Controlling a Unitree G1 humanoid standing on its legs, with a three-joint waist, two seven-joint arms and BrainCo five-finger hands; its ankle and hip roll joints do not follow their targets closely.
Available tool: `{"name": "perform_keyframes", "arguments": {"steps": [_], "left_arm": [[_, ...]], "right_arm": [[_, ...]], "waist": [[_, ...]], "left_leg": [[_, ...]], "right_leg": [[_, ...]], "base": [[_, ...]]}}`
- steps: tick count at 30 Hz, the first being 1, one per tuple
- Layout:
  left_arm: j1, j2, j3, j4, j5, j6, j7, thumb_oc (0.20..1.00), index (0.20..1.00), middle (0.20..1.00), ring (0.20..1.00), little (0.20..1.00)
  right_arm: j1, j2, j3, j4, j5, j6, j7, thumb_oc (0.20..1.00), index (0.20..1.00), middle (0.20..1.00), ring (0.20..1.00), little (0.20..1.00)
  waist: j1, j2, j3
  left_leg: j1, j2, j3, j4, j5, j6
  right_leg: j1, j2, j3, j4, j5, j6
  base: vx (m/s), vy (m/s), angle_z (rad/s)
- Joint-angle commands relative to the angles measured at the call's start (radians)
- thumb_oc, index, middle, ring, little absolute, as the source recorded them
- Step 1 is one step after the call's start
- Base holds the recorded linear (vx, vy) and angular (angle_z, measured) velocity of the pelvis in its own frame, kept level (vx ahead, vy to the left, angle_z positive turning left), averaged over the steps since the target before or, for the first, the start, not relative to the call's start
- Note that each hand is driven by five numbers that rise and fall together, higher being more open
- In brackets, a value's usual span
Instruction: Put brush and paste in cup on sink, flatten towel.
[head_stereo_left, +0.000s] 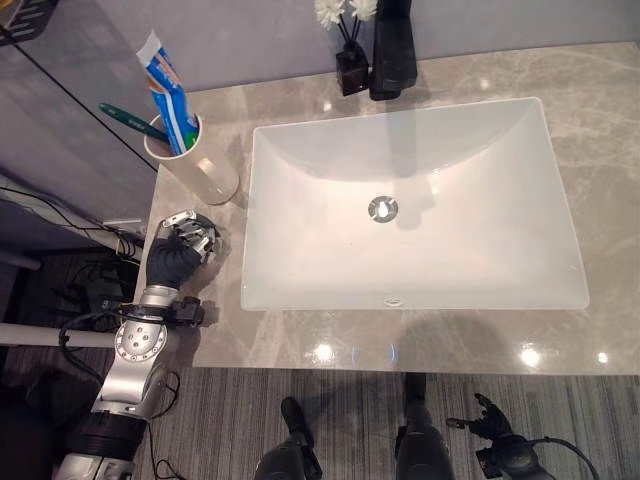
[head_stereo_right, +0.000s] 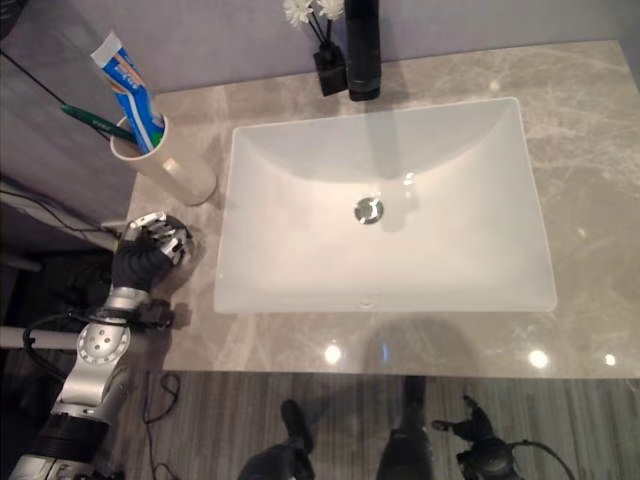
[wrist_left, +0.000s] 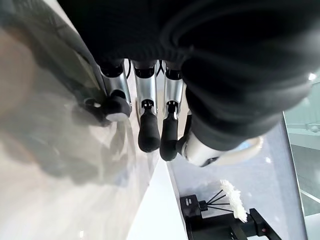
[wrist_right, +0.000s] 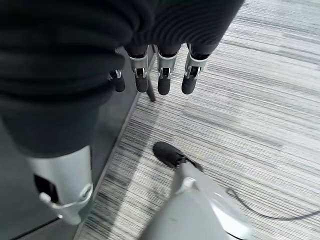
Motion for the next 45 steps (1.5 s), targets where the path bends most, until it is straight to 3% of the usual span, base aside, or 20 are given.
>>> {"name": "perform_keyframes", "arguments": {"steps": [1, 9, 10, 19, 26, 28, 33, 40, 45], "left_arm": [[-0.101, 0.043, -0.001, 0.149, 0.04, 0.004, 0.069, 0.2, 0.2, 0.2, 0.2, 0.2], [-0.284, 0.139, -0.034, 0.278, 0.048, 0.01, 0.135, 0.2, 0.2, 0.2, 0.2, 0.2], [-0.358, 0.188, -0.055, 0.342, 0.064, 0.018, 0.153, 0.2, 0.2, 0.2, 0.2, 0.2], [-0.604, 0.258, -0.178, 0.481, 0.077, 0.02, 0.197, 0.2, 0.2, 0.2, 0.2, 0.2], [-0.543, 0.238, -0.156, 0.442, 0.083, 0.022, 0.197, 0.2, 0.2, 0.2, 0.2, 0.2], [-0.333, 0.227, -0.065, 0.328, 0.09, 0.009, 0.152, 0.2, 0.2, 0.2, 0.2, 0.2], [-0.274, 0.206, -0.021, 0.286, 0.059, -0.005, 0.148, 0.2, 0.2, 0.2, 0.2, 0.2], [-0.3, 0.214, -0.027, 0.295, 0.066, -0.012, 0.152, 0.2, 0.2, 0.2, 0.2, 0.2], [-0.429, 0.233, -0.088, 0.385, 0.076, -0.014, 0.179, 0.2, 0.2, 0.2, 0.2, 0.2]], "right_arm": [[-0.007, -0.015, -0.012, -0.085, 0.025, -0.023, -0.016, 1.0, 1.0, 1.0, 1.0, 1.0], [-0.028, -0.011, 0.005, -0.093, 0.044, -0.026, -0.023, 1.0, 1.0, 1.0, 1.0, 1.0], [-0.036, -0.016, 0.011, -0.105, 0.052, -0.027, -0.023, 1.0, 1.0, 1.0, 1.0, 1.0], [-0.066, -0.013, 0.048, -0.096, 0.076, -0.033, -0.024, 1.0, 1.0, 1.0, 1.0, 1.0], [-0.049, 0.0, 0.049, -0.085, 0.077, -0.033, -0.024, 1.0, 1.0, 1.0, 1.0, 1.0], [-0.036, -0.008, 0.025, -0.084, 0.06, -0.032, -0.023, 1.0, 1.0, 1.0, 1.0, 1.0], [-0.04, -0.014, 0.015, -0.095, 0.063, -0.036, -0.027, 1.0, 1.0, 1.0, 1.0, 1.0], [-0.037, -0.023, 0.011, -0.109, 0.059, -0.038, -0.025, 1.0, 1.0, 1.0, 1.0, 1.0], [-0.039, -0.024, 0.022, -0.106, 0.064, -0.042, -0.025, 1.0, 1.0, 1.0, 1.0, 1.0]], "waist": [[-0.025, -0.029, 0.043], [-0.04, -0.03, 0.046], [-0.049, -0.031, 0.044], [-0.066, -0.035, 0.051], [-0.062, -0.034, 0.056], [-0.039, -0.025, 0.051], [-0.028, -0.019, 0.051], [-0.032, -0.019, 0.054], [-0.051, -0.023, 0.06]], "left_leg": [[-0.023, 0.006, -0.03, 0.003, 0.069, -0.021], [-0.041, 0.008, -0.036, 0.003, 0.074, -0.025], [-0.046, 0.009, -0.036, 0.003, 0.074, -0.027], [-0.063, 0.008, -0.043, 0.003, 0.075, -0.029], [-0.051, 0.008, -0.042, 0.003, 0.072, -0.027], [-0.041, 0.01, -0.042, 0.003, 0.073, -0.028], [-0.048, 0.01, -0.048, 0.003, 0.077, -0.03], [-0.058, 0.009, -0.051, 0.003, 0.077, -0.031], [-0.07, 0.007, -0.044, 0.003, 0.077, -0.031]], "right_leg": [[0.022, -0.048, 0.024, 0.0, 0.011, 0.05], [0.011, -0.05, 0.015, 0.0, 0.017, 0.055], [0.007, -0.052, 0.014, 0.0, 0.02, 0.058], [-0.005, -0.057, 0.011, 0.0, 0.03, 0.067], [0.007, -0.06, 0.011, 0.0, 0.029, 0.065], [0.022, -0.063, 0.004, 0.0, 0.02, 0.06], [0.02, -0.061, -0.003, 0.0, 0.018, 0.058], [0.01, -0.06, -0.001, 0.0, 0.021, 0.059], [-0.013, -0.062, 0.014, 0.0, 0.032, 0.062]], "base": [[0.02, -0.015, -0.04], [0.02, -0.005, -0.03], [0.0, 0.0, 0.0], [0.0, 0.003, 0.01], [0.01, 0.004, 0.01], [0.03, 0.02, -0.05], [-0.01, -0.003, 0.03], [-0.01, 0.003, 0.02], [0.0, 0.0, 0.0]]}}
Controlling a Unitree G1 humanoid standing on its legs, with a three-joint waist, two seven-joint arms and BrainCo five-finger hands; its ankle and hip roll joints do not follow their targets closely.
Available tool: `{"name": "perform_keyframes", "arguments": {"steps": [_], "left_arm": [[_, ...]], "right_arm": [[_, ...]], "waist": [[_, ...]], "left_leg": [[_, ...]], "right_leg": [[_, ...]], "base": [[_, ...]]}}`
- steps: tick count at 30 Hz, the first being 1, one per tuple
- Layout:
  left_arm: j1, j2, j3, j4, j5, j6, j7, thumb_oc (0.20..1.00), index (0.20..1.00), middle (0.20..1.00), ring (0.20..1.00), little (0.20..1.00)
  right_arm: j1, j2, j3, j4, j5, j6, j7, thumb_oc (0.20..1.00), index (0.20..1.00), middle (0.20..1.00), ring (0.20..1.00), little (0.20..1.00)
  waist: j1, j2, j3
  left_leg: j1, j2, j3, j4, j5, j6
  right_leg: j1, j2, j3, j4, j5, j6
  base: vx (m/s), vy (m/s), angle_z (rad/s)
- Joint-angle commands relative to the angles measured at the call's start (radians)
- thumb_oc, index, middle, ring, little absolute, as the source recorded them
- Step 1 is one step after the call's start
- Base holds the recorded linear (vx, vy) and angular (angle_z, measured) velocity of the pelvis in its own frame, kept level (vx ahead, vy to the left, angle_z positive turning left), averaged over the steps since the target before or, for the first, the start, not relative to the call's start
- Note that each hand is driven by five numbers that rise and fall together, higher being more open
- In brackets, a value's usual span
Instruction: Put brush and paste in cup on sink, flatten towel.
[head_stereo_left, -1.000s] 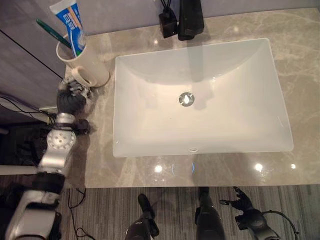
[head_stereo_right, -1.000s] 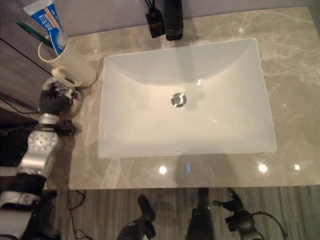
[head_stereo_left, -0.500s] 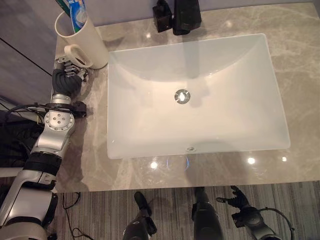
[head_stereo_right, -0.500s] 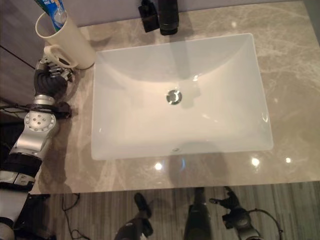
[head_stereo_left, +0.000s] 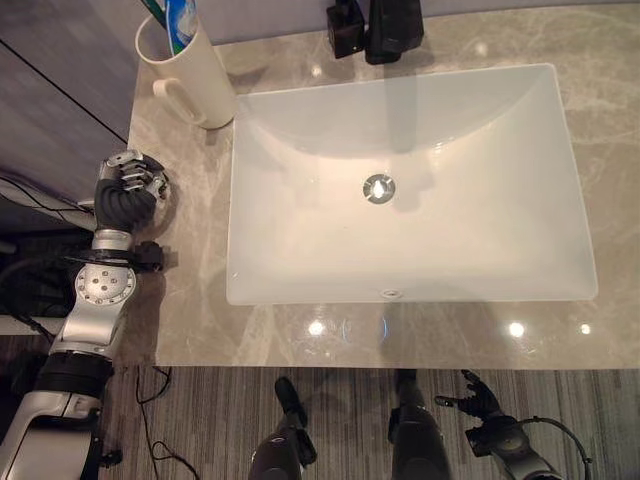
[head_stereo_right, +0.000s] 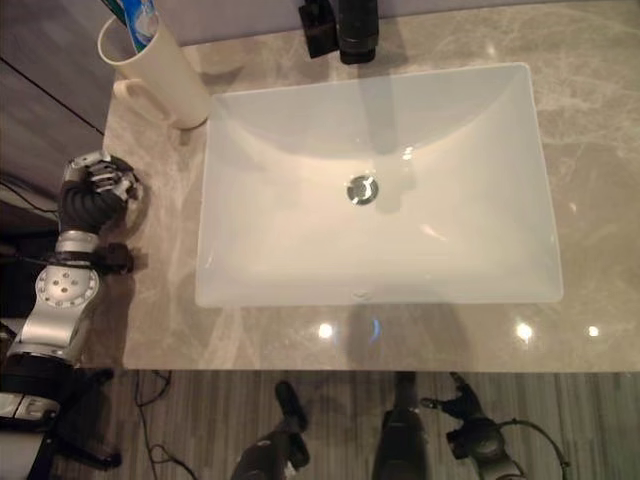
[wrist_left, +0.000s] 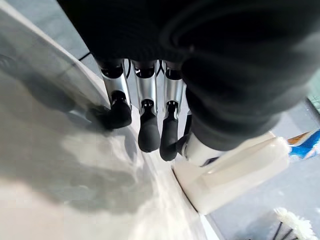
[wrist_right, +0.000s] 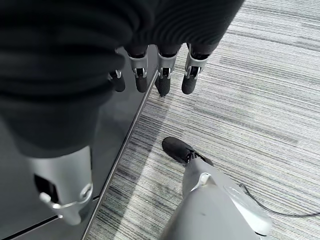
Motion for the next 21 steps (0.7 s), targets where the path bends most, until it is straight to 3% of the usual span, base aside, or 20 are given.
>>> {"name": "perform_keyframes", "arguments": {"steps": [1, 4, 21], "left_arm": [[-0.108, 0.021, -0.026, 0.104, -0.001, -0.019, 0.02, 0.2, 0.2, 0.2, 0.2, 0.2], [-0.16, 0.026, -0.053, 0.144, 0.007, -0.014, 0.031, 0.2, 0.2, 0.2, 0.2, 0.2], [-0.333, 0.03, -0.122, 0.31, 0.015, 0.004, 0.074, 0.2, 0.2, 0.2, 0.2, 0.2]], "right_arm": [[-0.017, -0.02, -0.02, -0.033, 0.026, -0.023, -0.023, 1.0, 1.0, 1.0, 1.0, 1.0], [-0.016, -0.021, -0.014, -0.039, 0.03, -0.025, -0.023, 1.0, 1.0, 1.0, 1.0, 1.0], [-0.008, -0.028, 0.009, -0.089, 0.053, -0.045, -0.023, 1.0, 1.0, 1.0, 1.0, 1.0]], "waist": [[-0.042, -0.002, 0.026], [-0.054, -0.002, 0.027], [-0.09, -0.014, 0.041]], "left_leg": [[-0.008, 0.009, -0.031, 0.004, 0.063, -0.032], [0.001, 0.009, -0.035, 0.004, 0.041, -0.043], [-0.004, 0.026, 0.008, 0.004, 0.046, -0.052]], "right_leg": [[0.049, -0.06, 0.018, 0.0, 0.013, 0.07], [0.05, -0.059, 0.033, 0.0, -0.001, 0.081], [0.003, -0.042, 0.075, 0.0, 0.008, 0.082]], "base": [[0.0, 0.0, 0.0], [0.05, 0.016, -0.03], [0.01, -0.008, -0.08]]}}
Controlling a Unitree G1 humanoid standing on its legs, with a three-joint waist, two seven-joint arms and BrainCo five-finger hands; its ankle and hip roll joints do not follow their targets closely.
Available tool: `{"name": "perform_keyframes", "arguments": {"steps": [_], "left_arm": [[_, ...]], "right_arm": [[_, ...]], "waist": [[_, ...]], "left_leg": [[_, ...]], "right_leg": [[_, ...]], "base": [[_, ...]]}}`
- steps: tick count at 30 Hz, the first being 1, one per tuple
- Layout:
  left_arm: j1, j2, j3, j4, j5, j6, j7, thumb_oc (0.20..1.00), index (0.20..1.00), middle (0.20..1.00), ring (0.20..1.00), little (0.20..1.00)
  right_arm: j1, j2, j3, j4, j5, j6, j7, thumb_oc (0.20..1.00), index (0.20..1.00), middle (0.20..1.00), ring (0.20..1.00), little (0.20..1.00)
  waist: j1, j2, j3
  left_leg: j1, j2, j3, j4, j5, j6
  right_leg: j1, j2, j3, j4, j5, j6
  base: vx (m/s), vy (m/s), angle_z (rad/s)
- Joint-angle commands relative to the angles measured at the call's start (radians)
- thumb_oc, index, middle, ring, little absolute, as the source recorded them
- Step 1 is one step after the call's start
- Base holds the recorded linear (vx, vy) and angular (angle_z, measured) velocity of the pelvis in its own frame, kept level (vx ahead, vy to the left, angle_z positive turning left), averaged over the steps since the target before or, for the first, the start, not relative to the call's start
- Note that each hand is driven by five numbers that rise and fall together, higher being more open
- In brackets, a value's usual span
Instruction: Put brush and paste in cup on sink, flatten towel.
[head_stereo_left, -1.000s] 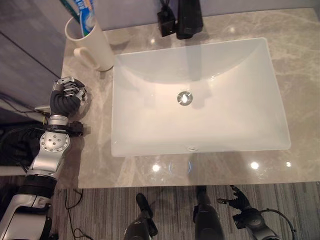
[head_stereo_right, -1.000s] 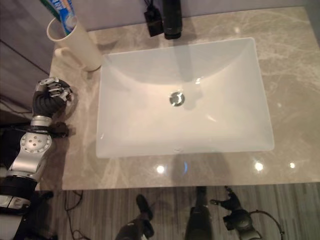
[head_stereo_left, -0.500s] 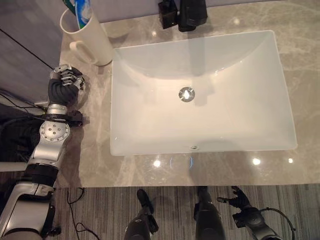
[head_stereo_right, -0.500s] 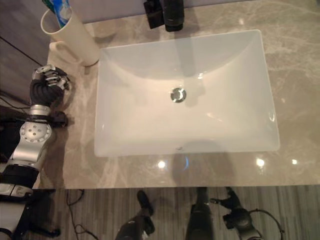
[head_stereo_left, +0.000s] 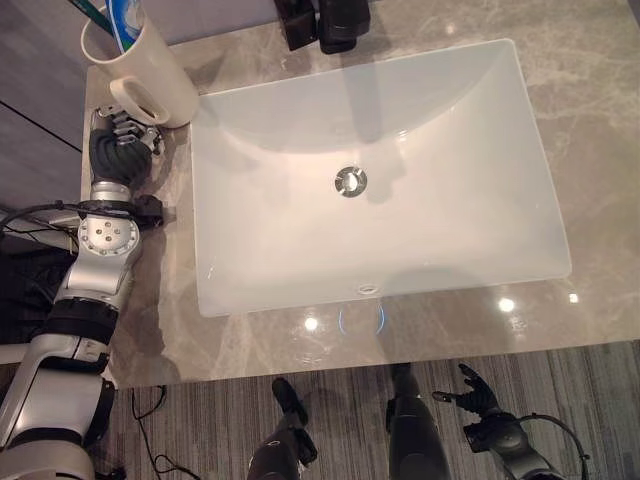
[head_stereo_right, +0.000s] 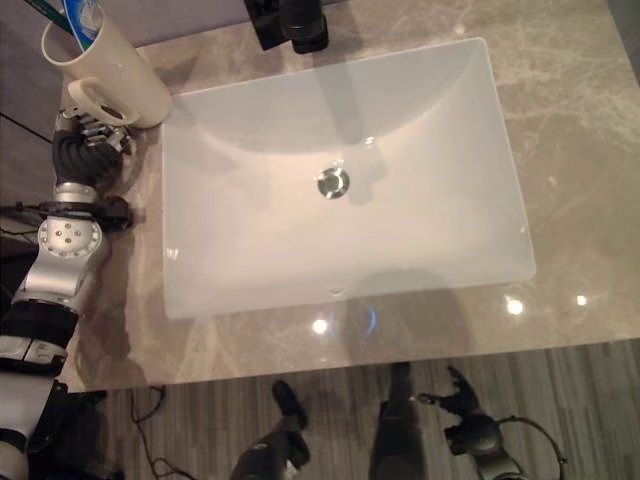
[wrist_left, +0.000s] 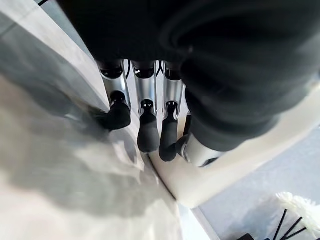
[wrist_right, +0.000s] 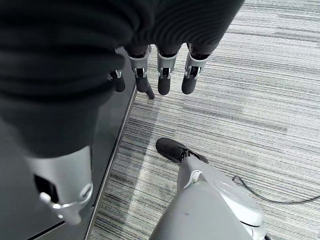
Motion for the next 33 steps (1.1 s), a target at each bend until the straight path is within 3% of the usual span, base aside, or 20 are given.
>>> {"name": "perform_keyframes", "arguments": {"steps": [1, 12, 18, 33], "left_arm": [[-0.13, 0.037, -0.049, 0.143, 0.023, 0.009, 0.033, 0.2, 0.2, 0.2, 0.2, 0.2], [-0.288, 0.096, -0.124, 0.313, 0.062, 0.036, 0.064, 0.2, 0.2, 0.2, 0.2, 0.2], [-0.314, 0.153, -0.185, 0.326, 0.182, 0.044, 0.064, 0.2, 0.2, 0.2, 0.2, 0.2], [-0.358, 0.135, -0.245, 0.343, 0.244, 0.041, 0.071, 0.2, 0.2, 0.2, 0.2, 0.2]], "right_arm": [[-0.006, -0.029, 0.008, -0.071, 0.04, -0.043, -0.022, 1.0, 1.0, 1.0, 1.0, 1.0], [-0.004, -0.021, 0.028, -0.099, 0.065, -0.065, -0.021, 1.0, 1.0, 1.0, 1.0, 1.0], [0.022, -0.028, 0.028, -0.144, 0.071, -0.085, -0.01, 1.0, 1.0, 1.0, 1.0, 1.0], [0.051, -0.026, 0.048, -0.173, 0.071, -0.1, 0.003, 1.0, 1.0, 1.0, 1.0, 1.0]], "waist": [[-0.048, -0.009, 0.039], [-0.073, -0.02, 0.044], [-0.077, -0.032, 0.046], [-0.084, -0.042, 0.032]], "left_leg": [[0.005, 0.038, -0.041, 0.008, 0.049, -0.054], [-0.025, 0.048, -0.035, 0.008, 0.051, -0.059], [-0.034, 0.055, -0.027, 0.008, 0.05, -0.061], [-0.035, 0.064, -0.021, 0.008, 0.051, -0.063]], "right_leg": [[0.052, -0.04, 0.019, 0.001, -0.004, 0.081], [0.009, -0.03, 0.032, 0.001, 0.008, 0.084], [-0.011, -0.019, 0.049, 0.001, 0.013, 0.084], [-0.025, -0.014, 0.058, 0.001, 0.011, 0.082]], "base": [[0.02, -0.025, -0.12], [0.0, -0.007, -0.02], [0.0, 0.0, 0.0], [0.0, -0.002, -0.04]]}}
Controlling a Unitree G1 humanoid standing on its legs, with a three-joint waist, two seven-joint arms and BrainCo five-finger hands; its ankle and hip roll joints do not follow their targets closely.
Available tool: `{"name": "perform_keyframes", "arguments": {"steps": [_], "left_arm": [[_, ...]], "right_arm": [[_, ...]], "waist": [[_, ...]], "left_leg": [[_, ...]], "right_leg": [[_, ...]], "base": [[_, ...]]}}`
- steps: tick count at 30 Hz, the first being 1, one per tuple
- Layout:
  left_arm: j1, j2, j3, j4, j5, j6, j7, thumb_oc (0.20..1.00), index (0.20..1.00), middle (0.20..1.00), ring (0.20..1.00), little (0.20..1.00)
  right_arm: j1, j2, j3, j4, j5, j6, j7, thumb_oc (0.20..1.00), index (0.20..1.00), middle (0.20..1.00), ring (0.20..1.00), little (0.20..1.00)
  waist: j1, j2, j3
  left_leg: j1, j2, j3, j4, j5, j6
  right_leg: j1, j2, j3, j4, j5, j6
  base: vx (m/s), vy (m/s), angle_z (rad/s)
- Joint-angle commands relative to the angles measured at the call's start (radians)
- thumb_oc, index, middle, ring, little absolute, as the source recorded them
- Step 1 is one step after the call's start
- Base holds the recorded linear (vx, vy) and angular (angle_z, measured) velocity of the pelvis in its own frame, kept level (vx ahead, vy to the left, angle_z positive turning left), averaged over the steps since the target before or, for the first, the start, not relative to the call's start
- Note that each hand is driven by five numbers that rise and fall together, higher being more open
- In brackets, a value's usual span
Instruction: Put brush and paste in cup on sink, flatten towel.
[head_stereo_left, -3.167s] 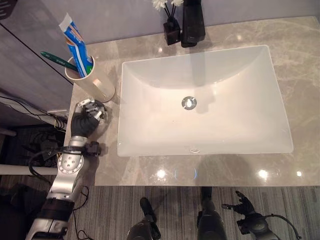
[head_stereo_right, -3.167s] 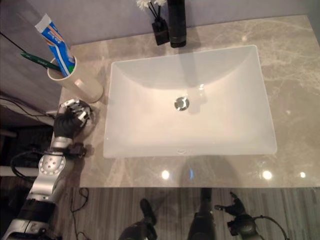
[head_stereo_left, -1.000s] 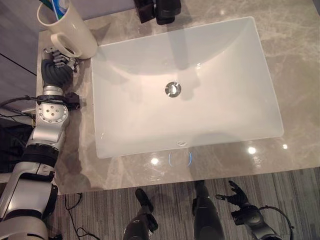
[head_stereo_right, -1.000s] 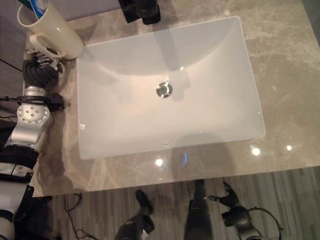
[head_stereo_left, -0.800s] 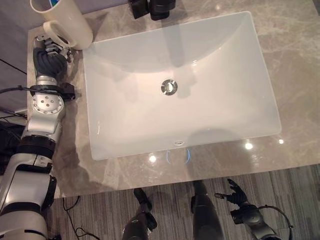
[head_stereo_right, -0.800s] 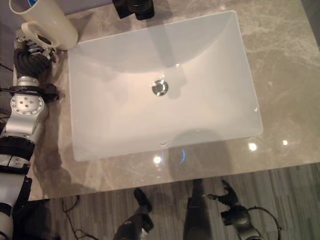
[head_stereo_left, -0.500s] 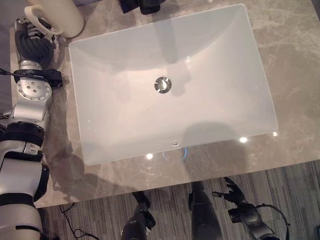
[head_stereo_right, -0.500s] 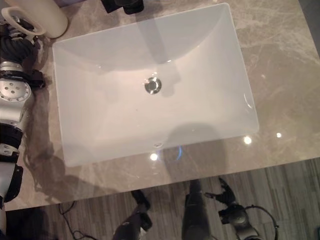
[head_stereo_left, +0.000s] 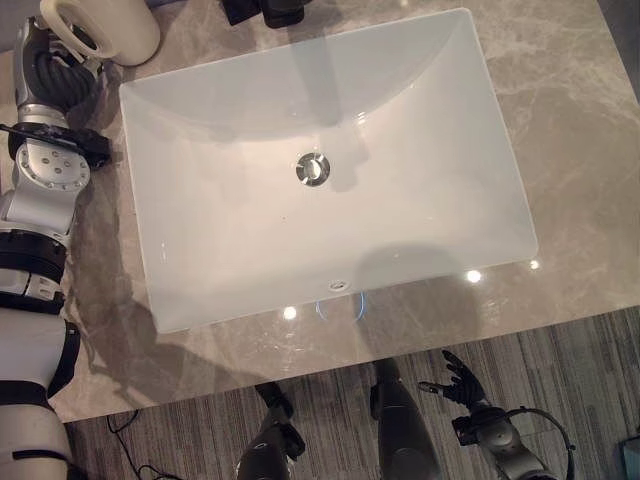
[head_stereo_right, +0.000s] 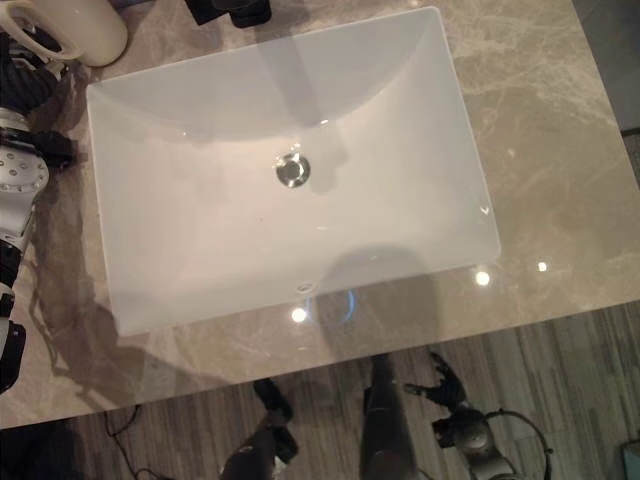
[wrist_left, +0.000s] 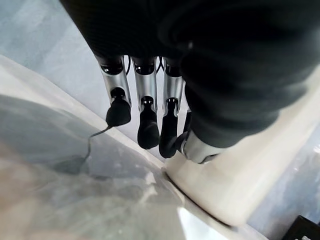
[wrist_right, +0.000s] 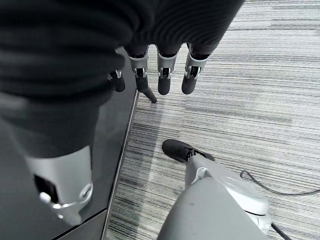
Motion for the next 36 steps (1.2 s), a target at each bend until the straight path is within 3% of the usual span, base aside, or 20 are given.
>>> {"name": "perform_keyframes", "arguments": {"steps": [1, 9, 14, 19, 21, 24, 28, 31, 32, 33, 36], "left_arm": [[-0.033, -0.025, -0.054, 0.082, 0.039, 0.001, 0.016, 0.2, 0.2, 0.2, 0.2, 0.2], [0.036, -0.06, 0.012, 0.128, 0.088, 0.038, 0.06, 0.2, 0.2, 0.2, 0.2, 0.2], [0.232, -0.094, 0.148, 0.118, 0.103, 0.045, 0.106, 0.2, 0.2, 0.2, 0.2, 0.2], [0.556, -0.121, 0.362, -0.164, 0.05, -0.023, 0.169, 0.2, 0.2, 0.2, 0.2, 0.2], [0.794, -0.2, 0.518, -0.362, 0.004, -0.071, 0.187, 0.2, 0.2, 0.2, 0.2, 0.2], [1.032, -0.314, 0.643, -0.493, 0.017, -0.08, 0.189, 0.2, 0.2, 0.2, 0.2, 0.2], [1.227, -0.391, 0.738, -0.504, 0.041, -0.072, 0.176, 0.2, 0.2, 0.2, 0.2, 0.2], [1.341, -0.48, 0.773, -0.452, -0.001, -0.059, 0.127, 0.2, 0.2, 0.2, 0.2, 0.2], [1.355, -0.498, 0.767, -0.431, -0.002, -0.054, 0.115, 0.2, 0.2, 0.2, 0.2, 0.2], [1.363, -0.534, 0.723, -0.304, -0.015, -0.028, 0.065, 0.2, 0.2, 0.2, 0.2, 0.2], [1.338, -0.585, 0.619, -0.107, -0.069, 0.014, -0.023, 0.2, 0.2, 0.2, 0.2, 0.2]], "right_arm": [[0.009, -0.025, -0.001, -0.058, 0.029, -0.039, 0.0, 1.0, 1.0, 1.0, 1.0, 1.0], [0.011, -0.008, 0.013, -0.005, 0.014, -0.028, -0.01, 1.0, 1.0, 1.0, 1.0, 1.0], [-0.002, 0.02, 0.017, 0.087, -0.002, -0.011, -0.024, 1.0, 1.0, 1.0, 1.0, 1.0], [0.002, 0.047, -0.006, 0.137, -0.009, 0.004, -0.029, 1.0, 1.0, 1.0, 1.0, 1.0], [0.003, 0.07, -0.031, 0.182, -0.021, 0.017, -0.032, 1.0, 1.0, 1.0, 1.0, 1.0], [0.002, 0.085, -0.042, 0.225, -0.049, 0.032, -0.023, 1.0, 1.0, 1.0, 1.0, 1.0], [0.007, 0.081, -0.043, 0.245, -0.079, 0.039, -0.013, 1.0, 1.0, 1.0, 1.0, 1.0], [0.02, 0.056, -0.063, 0.226, -0.102, 0.05, -0.002, 1.0, 1.0, 1.0, 1.0, 1.0], [0.017, 0.047, -0.073, 0.22, -0.1, 0.052, 0.002, 1.0, 1.0, 1.0, 1.0, 1.0], [-0.008, 0.024, -0.099, 0.215, -0.087, 0.055, -0.002, 1.0, 1.0, 1.0, 1.0, 1.0], [-0.03, 0.016, -0.138, 0.213, -0.064, 0.062, -0.021, 1.0, 1.0, 1.0, 1.0, 1.0]], "waist": [[-0.021, 0.007, 0.028], [-0.01, -0.001, 0.016], [0.02, 0.0, -0.015], [0.069, -0.001, -0.052], [0.109, -0.003, -0.069], [0.146, -0.005, -0.095], [0.181, -0.007, -0.111], [0.21, -0.024, -0.108], [0.218, -0.033, -0.103], [0.23, -0.059, -0.096], [0.221, -0.077, -0.098]], "left_leg": [[0.013, 0.055, -0.06, 0.009, 0.047, -0.058], [0.052, 0.061, -0.066, 0.009, 0.045, -0.058], [0.127, 0.065, -0.076, 0.009, 0.035, -0.056], [0.192, 0.069, -0.085, 0.009, 0.049, -0.042], [0.231, 0.074, -0.099, 0.009, 0.048, -0.04], [0.268, 0.084, -0.113, 0.009, 0.053, -0.039], [0.285, 0.089, -0.155, 0.009, 0.071, -0.034], [0.305, 0.054, -0.215, 0.041, 0.059, -0.016], [0.29, 0.031, -0.264, 0.078, 0.034, -0.008], [0.259, -0.044, -0.354, 0.188, -0.065, 0.022], [0.289, -0.124, -0.399, 0.237, -0.187, 0.053]], "right_leg": [[0.057, -0.032, 0.012, 0.0, -0.013, 0.092], [0.102, -0.03, 0.003, 0.0, -0.025, 0.09], [0.196, -0.031, -0.025, 0.0, -0.052, 0.08], [0.288, -0.025, -0.071, 0.0, -0.072, 0.054], [0.345, -0.018, -0.098, 0.0, -0.097, 0.042], [0.411, -0.003, -0.132, 0.0, -0.129, 0.028], [0.47, 0.015, -0.181, 0.022, -0.17, 0.007], [0.53, 0.003, -0.202, 0.012, -0.169, 0.007], [0.535, -0.008, -0.203, 0.012, -0.164, 0.009], [0.52, -0.038, -0.198, 0.028, -0.146, 0.011], [0.489, -0.065, -0.162, 0.064, -0.118, 0.022]], "base": [[0.0, 0.0, 0.0], [0.0, -0.007, -0.03], [0.04, -0.022, -0.06], [-0.02, -0.056, 0.11], [-0.02, -0.057, 0.14], [-0.03, -0.046, 0.33], [-0.03, -0.046, 0.33], [-0.07, 0.023, 0.65], [-0.27, 0.075, 0.36], [-0.3, 0.092, 0.22], [-0.23, 0.194, 0.04]]}}
